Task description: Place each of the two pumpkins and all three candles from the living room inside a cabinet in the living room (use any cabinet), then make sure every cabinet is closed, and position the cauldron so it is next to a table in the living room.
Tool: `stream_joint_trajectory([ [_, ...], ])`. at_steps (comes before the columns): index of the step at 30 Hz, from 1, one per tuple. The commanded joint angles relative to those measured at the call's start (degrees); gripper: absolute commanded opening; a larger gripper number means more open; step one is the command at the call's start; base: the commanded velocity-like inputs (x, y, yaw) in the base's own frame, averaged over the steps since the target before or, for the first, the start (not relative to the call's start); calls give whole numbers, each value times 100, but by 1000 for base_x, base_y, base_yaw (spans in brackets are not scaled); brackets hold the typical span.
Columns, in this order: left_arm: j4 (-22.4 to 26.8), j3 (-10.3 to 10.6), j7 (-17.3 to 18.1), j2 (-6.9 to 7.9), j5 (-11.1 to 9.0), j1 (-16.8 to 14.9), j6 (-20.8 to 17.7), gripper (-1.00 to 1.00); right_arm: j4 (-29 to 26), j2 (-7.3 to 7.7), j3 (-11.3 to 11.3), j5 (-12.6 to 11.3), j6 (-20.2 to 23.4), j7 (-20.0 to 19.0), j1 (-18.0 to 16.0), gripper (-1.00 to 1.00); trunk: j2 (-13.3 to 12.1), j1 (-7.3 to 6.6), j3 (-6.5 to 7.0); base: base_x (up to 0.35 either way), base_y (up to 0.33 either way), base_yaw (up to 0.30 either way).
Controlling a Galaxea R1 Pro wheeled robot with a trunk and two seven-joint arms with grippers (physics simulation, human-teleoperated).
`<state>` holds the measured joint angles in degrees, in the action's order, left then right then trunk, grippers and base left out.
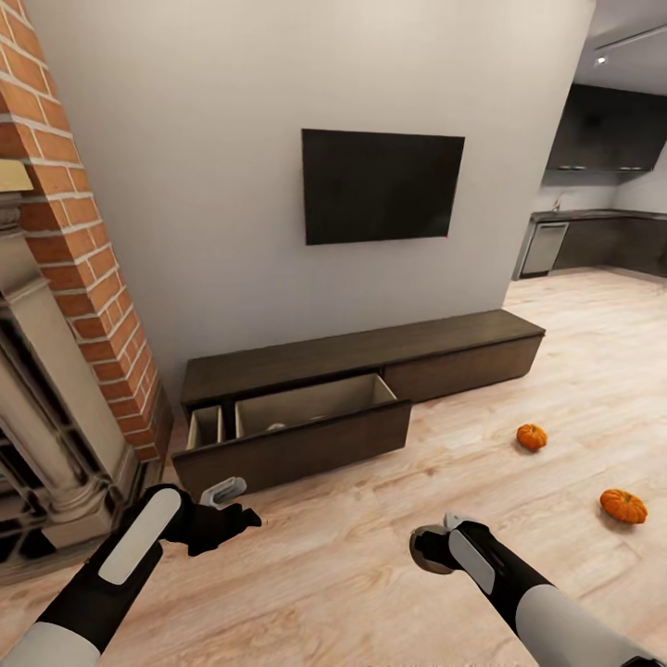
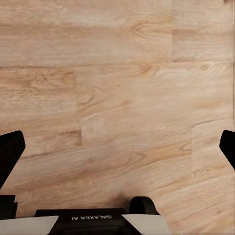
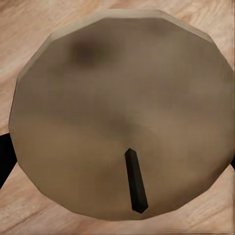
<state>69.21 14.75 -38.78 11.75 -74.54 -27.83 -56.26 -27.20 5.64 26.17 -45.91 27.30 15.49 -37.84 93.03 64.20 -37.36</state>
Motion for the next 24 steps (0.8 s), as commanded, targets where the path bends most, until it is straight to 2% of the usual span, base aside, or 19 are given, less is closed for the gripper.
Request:
stream_joint_trajectory([
  [1, 16, 11, -60, -21, -51, -3, 1, 100, -13, 7, 46, -57, 12, 51, -5, -100, -38, -23, 8, 0, 0, -259],
  [5, 62, 30, -36, -113, 16, -3, 1, 100, -15, 3, 49, -52, 8, 46, -4, -100, -38, -23, -6, 0, 0, -191],
  [8, 85, 42, -33, -129, 232, -3, 1, 100, -20, -10, 59, -18, 5, 35, -4, -100, -38, -23, -9, 41, -2, -46],
  [9, 89, 41, -33, -136, 360, -2, 1, 100, -21, -10, 64, 4, 7, 30, -4, -100, -38, -23, -9, 213, -41, -14],
  [11, 91, 40, -37, -142, 468, -3, 0, 100, -18, -11, 69, 24, 18, 27, -6, -100, -38, -23, -9, 275, -76, -7],
  [16, 93, 37, -42, -147, 538, -3, 0, 100, -23, -12, 64, 30, 13, 37, -5, -100, -38, -23, -9, 317, -107, -2],
  [24, 93, 39, -51, -147, 545, 0, 1, 100, -26, -11, 68, 34, 23, 43, -8, -100, -38, -23, -9, 280, -105, 0],
])
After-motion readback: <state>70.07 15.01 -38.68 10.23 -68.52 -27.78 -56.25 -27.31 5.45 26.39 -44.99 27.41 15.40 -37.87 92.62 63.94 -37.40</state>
